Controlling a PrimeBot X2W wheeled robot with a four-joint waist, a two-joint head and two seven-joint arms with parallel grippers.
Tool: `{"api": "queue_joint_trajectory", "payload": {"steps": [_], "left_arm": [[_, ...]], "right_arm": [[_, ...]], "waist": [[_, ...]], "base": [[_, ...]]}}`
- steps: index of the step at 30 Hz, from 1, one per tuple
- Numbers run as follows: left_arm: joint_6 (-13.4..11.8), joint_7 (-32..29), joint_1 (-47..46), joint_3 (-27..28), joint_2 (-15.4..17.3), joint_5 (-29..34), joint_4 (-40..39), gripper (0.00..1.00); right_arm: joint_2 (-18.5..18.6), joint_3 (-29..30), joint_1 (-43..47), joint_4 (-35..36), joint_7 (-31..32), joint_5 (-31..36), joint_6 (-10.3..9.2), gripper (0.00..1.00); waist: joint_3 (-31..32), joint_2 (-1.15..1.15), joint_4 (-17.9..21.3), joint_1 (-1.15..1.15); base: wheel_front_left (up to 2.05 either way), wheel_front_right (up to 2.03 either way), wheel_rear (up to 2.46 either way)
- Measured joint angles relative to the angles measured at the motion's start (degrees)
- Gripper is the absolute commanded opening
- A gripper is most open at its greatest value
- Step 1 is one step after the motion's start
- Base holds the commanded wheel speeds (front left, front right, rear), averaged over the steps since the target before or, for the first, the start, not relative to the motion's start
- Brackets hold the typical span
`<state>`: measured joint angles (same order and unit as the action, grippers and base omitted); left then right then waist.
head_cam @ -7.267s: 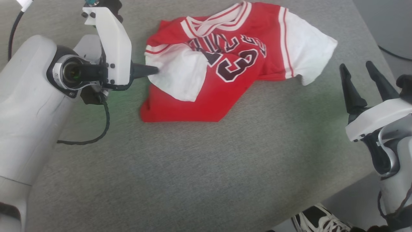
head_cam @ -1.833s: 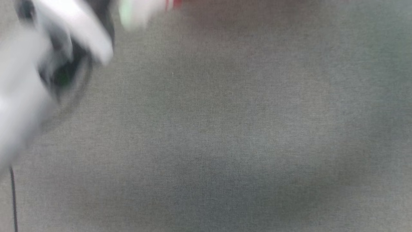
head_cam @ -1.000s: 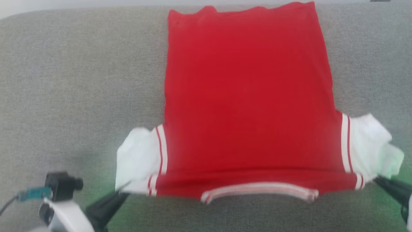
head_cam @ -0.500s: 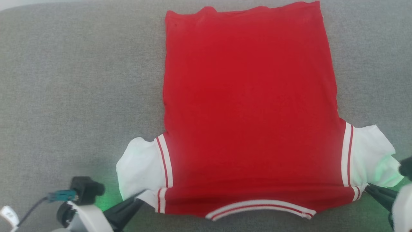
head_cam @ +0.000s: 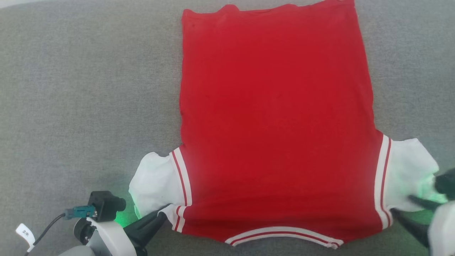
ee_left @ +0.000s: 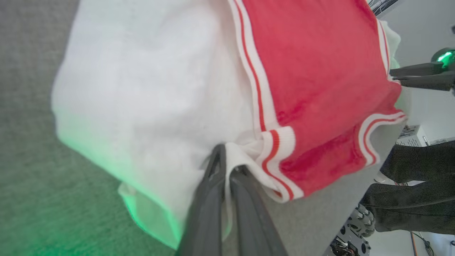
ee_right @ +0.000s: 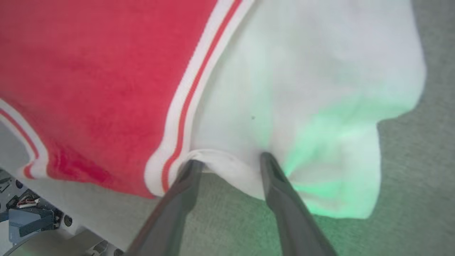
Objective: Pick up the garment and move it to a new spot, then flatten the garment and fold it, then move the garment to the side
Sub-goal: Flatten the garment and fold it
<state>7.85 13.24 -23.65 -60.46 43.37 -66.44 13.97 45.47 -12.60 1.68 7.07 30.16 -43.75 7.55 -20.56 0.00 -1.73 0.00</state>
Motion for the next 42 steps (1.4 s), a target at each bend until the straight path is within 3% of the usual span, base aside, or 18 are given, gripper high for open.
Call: {"api": "queue_joint_trajectory", "payload": {"steps": [8, 14, 17, 24, 27, 33, 38, 39, 40, 41, 42], "left_arm": [[-0.1, 1.1, -0.7, -0.5, -0.9, 1.7, -1.8, 0.0], [-0.3, 1.0, -3.9, -1.9, -2.5, 3.3, -3.8, 0.0], [-0.3, 0.9, -6.1, -2.7, -3.3, 3.8, -4.7, 0.0], [0.0, 1.4, -10.7, -4.2, -5.0, 4.6, -6.2, 0.0], [0.2, 1.9, -12.1, -4.6, -5.7, 4.6, -6.5, 0.0], [0.5, 3.0, -14.5, -5.5, -6.4, 5.0, -7.6, 0.0], [0.9, 3.3, -15.7, -6.1, -6.9, 5.0, -7.9, 0.0], [0.9, 3.3, -15.9, -6.2, -6.9, 5.0, -7.9, 0.0], [0.9, 3.3, -16.1, -6.2, -7.0, 5.0, -7.9, 0.0], [0.9, 3.3, -16.1, -6.2, -7.0, 5.0, -7.9, 0.0], [0.9, 3.3, -16.1, -6.2, -7.0, 4.9, -7.9, 0.0]], "right_arm": [[4.8, 17.4, 5.0, 15.1, 8.4, -7.1, -0.07, 1.0], [7.0, 25.7, -7.8, 15.4, 14.5, -10.6, -0.08, 1.0], [7.8, 23.2, -19.2, 9.8, 17.5, -7.7, -0.08, 1.0], [0.5, 10.7, -48.1, -8.5, 28.7, 2.5, -0.07, 1.0], [-2.6, 8.3, -57.9, -15.9, 31.9, 7.0, -0.07, 1.0], [-5.1, 5.1, -68.5, -27.8, 33.9, 14.4, -0.07, 1.0], [-5.9, 3.7, -72.6, -33.5, 34.4, 16.9, -0.08, 1.0], [-6.0, 3.6, -73.1, -34.1, 34.5, 16.9, -0.08, 0.75], [-6.1, 3.3, -73.5, -34.7, 34.4, 16.9, -0.08, 0.32], [-6.2, 3.0, -73.6, -35.1, 34.1, 16.9, -0.08, 0.07], [-6.5, 2.9, -73.7, -35.5, 33.6, 16.9, -0.07, 0.0]], "waist": [[-1.2, 0.0, -1.9, 0.0], [-3.7, 0.0, -4.7, 0.0], [-5.7, 0.0, -6.2, 0.0], [-11.2, 0.0, -9.8, 0.0], [-13.7, 0.0, -11.2, 0.0], [-17.8, 0.01, -13.8, 0.0], [-19.9, 0.01, -15.1, 0.0], [-20.0, 0.01, -15.2, 0.0], [-20.1, 0.01, -15.2, 0.0], [-20.0, 0.01, -15.2, 0.0], [-19.9, 0.01, -15.1, 0.0]], "base": [[0.0, 0.0, 0.0], [0.0, 0.0, 0.0], [0.0, 0.0, 0.0], [0.0, 0.0, 0.0], [0.0, 0.0, 0.0], [0.0, 0.0, 0.0], [0.0, 0.0, 0.0], [0.0, 0.0, 0.0], [0.0, 0.0, 0.0], [0.0, 0.0, 0.0], [0.0, 0.0, 0.0]]}}
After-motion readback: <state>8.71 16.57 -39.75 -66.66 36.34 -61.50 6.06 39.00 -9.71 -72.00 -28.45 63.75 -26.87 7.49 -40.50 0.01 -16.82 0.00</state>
